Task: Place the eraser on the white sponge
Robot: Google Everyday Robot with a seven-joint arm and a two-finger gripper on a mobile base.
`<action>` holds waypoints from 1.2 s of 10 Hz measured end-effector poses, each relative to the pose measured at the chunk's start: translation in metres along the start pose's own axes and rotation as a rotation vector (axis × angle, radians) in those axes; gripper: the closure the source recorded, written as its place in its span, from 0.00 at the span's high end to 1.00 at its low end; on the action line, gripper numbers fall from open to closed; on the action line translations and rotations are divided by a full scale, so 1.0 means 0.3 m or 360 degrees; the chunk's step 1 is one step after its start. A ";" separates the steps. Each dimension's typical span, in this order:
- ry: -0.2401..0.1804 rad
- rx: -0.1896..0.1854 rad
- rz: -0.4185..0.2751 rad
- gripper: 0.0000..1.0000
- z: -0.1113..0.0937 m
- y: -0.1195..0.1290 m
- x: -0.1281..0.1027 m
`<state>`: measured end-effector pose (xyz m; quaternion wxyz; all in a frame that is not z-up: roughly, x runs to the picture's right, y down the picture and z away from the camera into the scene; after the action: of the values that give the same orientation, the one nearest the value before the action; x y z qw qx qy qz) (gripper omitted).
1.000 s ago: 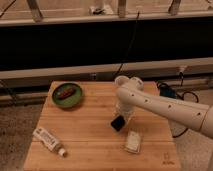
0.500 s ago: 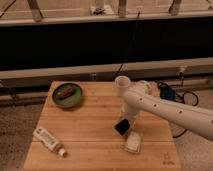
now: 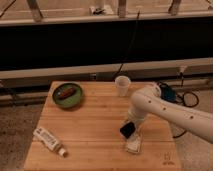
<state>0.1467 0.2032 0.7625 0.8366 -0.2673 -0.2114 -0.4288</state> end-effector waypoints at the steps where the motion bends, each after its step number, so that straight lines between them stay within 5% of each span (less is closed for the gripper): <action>1: -0.0001 -0.0002 0.0007 0.00 -0.005 0.029 0.005; 12: -0.0012 0.0008 -0.0006 0.00 0.006 0.126 0.000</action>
<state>0.1779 0.2229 0.7538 0.8357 -0.2663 -0.2160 -0.4290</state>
